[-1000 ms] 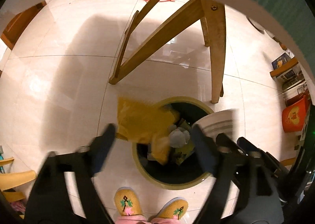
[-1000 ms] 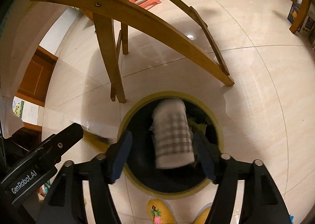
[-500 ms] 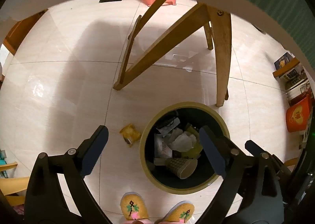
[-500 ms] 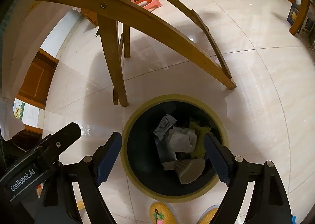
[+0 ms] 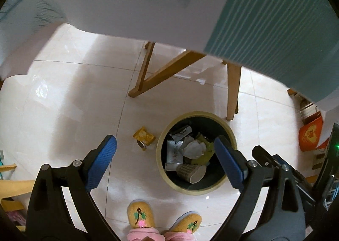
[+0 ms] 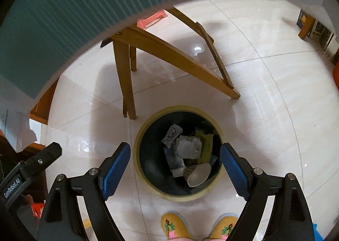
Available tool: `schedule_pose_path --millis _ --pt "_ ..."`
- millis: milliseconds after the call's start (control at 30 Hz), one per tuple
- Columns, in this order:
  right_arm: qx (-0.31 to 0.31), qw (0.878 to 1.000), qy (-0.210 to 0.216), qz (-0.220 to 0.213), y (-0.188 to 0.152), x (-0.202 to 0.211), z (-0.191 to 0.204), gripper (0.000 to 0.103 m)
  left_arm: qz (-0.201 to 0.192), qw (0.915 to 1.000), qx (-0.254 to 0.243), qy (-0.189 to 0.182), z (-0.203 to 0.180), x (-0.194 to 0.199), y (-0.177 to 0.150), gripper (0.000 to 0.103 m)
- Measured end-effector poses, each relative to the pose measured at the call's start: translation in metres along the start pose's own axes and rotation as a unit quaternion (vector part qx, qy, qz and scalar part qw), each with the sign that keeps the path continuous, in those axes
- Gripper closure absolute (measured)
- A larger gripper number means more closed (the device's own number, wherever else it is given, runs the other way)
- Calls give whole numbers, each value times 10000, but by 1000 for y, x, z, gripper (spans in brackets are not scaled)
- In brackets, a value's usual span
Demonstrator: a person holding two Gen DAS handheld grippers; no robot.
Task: Collect trash
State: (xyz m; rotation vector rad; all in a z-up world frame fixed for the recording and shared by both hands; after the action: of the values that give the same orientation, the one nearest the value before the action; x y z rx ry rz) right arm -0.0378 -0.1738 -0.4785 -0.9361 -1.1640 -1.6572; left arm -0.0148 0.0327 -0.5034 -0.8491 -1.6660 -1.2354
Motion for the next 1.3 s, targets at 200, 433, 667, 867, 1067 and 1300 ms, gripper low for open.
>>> schedule_pose_path --millis 200,433,667,867,1067,1300 --pt "211 9997 31 -92 -11 6 14 15 -35 9999 81 49 17 15 -5 11" --pt "404 9991 124 -20 -35 -14 41 15 -1 9993 256 265 46 0 -14 11" --pt "1126 9926 445 -55 -58 -47 110 15 -22 9972 552 501 85 -16 -26 13" --pt "1673 9841 597 1 -74 -98 168 18 -208 9952 604 738 132 -34 -36 23" --pt "2142 9751 560 86 -96 -154 223 21 -124 9887 1197 895 202 -61 -56 27" --pt "2401 9694 436 249 -120 -231 266 21 106 9824 1474 1140 271 -105 -77 27"
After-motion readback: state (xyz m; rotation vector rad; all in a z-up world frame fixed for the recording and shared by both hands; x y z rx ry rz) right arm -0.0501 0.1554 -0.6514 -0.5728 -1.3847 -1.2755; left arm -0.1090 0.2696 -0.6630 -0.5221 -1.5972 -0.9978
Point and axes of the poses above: each gripper's, at about its wrist camera, not at the fingertips, and x roughly against the way its jaws point, z to its left, y to its top, the point moved 10 cm from there along -x, roughly the way its jaws point, and after that the axes turned 1 degree about x, right-handed, at the moved point
